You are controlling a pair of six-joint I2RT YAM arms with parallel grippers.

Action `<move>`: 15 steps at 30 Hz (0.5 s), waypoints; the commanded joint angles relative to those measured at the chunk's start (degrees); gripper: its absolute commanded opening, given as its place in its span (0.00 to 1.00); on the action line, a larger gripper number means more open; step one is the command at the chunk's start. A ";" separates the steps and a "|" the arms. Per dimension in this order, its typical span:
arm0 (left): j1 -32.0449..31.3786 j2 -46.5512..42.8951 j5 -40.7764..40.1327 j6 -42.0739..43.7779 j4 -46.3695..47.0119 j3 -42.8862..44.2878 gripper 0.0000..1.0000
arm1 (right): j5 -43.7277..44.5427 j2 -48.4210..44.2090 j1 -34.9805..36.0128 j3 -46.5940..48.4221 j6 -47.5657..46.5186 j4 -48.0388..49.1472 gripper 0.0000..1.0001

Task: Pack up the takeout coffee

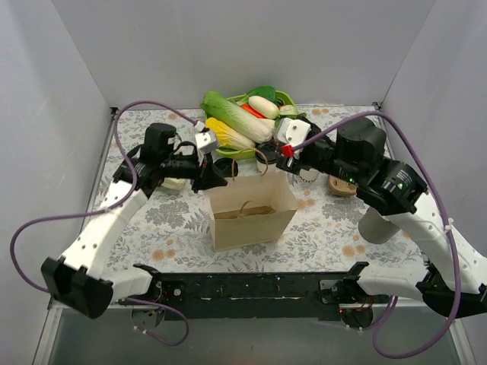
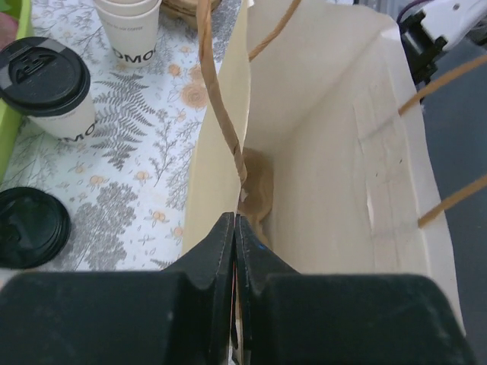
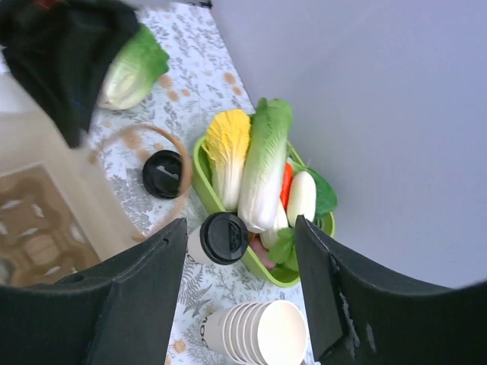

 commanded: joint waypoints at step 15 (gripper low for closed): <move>-2.07 -30.47 0.69 28.93 -20.06 -20.58 0.00 | 13.70 -6.33 -1.00 -21.15 4.68 17.19 0.63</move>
